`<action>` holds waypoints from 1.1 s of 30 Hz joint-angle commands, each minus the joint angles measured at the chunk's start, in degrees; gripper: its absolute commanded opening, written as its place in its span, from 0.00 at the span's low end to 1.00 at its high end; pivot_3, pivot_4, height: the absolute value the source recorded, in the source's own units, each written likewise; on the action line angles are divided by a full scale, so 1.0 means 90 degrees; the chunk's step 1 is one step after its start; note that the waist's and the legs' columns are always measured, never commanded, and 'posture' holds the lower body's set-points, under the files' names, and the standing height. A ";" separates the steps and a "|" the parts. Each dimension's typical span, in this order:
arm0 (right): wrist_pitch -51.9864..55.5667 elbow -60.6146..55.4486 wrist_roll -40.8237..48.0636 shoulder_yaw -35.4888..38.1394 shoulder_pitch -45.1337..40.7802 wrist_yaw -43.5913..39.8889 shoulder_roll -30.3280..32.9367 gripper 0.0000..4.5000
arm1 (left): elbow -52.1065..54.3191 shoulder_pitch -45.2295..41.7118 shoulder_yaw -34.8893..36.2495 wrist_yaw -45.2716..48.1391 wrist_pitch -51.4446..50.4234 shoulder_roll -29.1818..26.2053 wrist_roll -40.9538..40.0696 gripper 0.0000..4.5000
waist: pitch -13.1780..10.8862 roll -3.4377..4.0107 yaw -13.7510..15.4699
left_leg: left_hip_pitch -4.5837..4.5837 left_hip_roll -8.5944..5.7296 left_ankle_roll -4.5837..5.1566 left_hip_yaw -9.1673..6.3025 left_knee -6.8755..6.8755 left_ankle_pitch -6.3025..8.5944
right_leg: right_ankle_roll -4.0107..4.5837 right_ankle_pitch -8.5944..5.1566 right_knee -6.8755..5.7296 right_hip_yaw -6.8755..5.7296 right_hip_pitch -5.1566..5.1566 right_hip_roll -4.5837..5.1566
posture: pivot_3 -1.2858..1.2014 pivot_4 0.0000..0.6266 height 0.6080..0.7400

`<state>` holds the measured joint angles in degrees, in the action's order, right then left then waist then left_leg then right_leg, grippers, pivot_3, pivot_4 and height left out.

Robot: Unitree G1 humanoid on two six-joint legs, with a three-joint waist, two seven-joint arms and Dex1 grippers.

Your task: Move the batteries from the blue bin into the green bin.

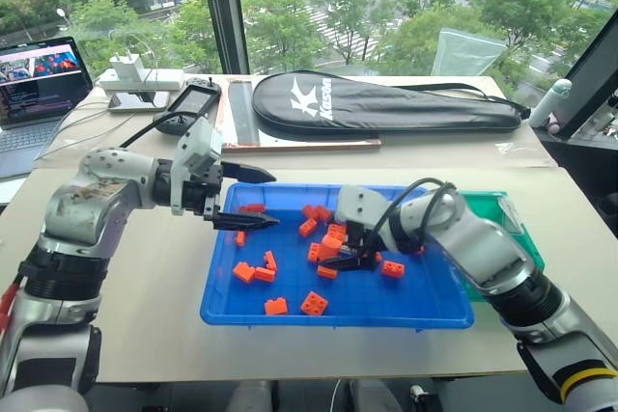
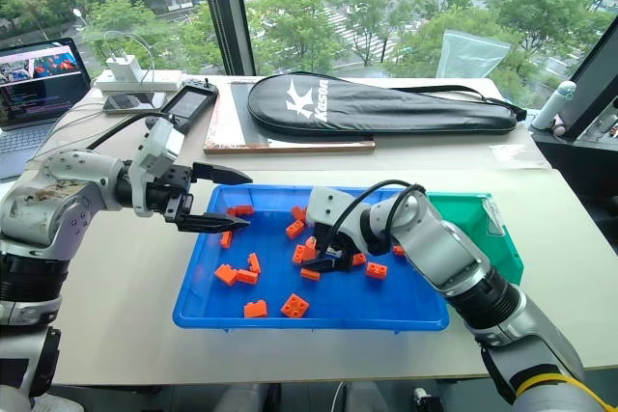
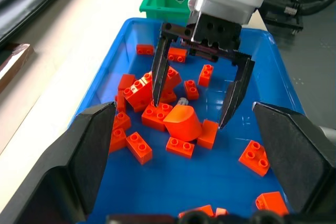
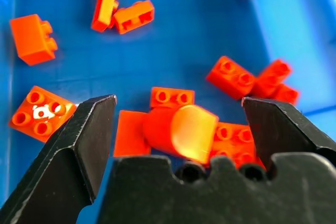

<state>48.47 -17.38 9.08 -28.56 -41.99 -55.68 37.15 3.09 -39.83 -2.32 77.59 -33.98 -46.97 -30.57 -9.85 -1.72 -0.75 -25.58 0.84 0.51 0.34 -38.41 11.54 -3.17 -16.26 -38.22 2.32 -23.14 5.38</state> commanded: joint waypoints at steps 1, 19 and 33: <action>0.0336 -0.0025 -0.0020 0.0118 -0.0081 0.0174 -0.0117 0.99 | 0.0296 0.0008 0.0289 -0.0108 -0.0076 -0.0110 -0.0166 1.00 | 0.0000 0.0000 -0.0007 | 0.0000 -0.0001 0.0000 0.0001 0.0000 0.0000 | 0.0000 0.0000 0.0000 0.0001 0.0000 0.0001 | 0.52 0.24 0.92; 0.0826 0.0152 -0.0075 0.0053 -0.0022 0.0520 -0.0347 0.39 | 0.0288 -0.0057 0.0272 -0.0130 -0.0089 -0.0110 -0.0168 1.00 | 0.0000 0.0000 -0.0010 | 0.0002 0.0000 0.0000 0.0001 0.0000 0.0000 | 0.0000 0.0000 -0.0001 0.0001 0.0001 -0.0002 | 0.52 0.24 0.92; 0.2100 -0.1146 0.1292 0.1943 -0.0143 -0.0219 0.1225 0.35 | 0.0046 -0.0231 0.0086 -0.0044 0.0064 0.0088 -0.0078 1.00 | 0.0000 0.0000 0.0047 | -0.0001 -0.0004 0.0000 -0.0004 0.0004 0.0000 | 0.0000 0.0000 0.0004 -0.0005 0.0003 0.0004 | 0.52 0.24 0.92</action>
<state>66.60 -25.23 19.29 -14.15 -44.97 -55.49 43.80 3.43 -40.28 -1.45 76.70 -34.89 -46.43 -31.49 -9.85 -1.72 -0.33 -25.59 0.81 0.51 0.31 -38.38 11.54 -3.17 -16.26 -38.12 2.26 -23.08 5.41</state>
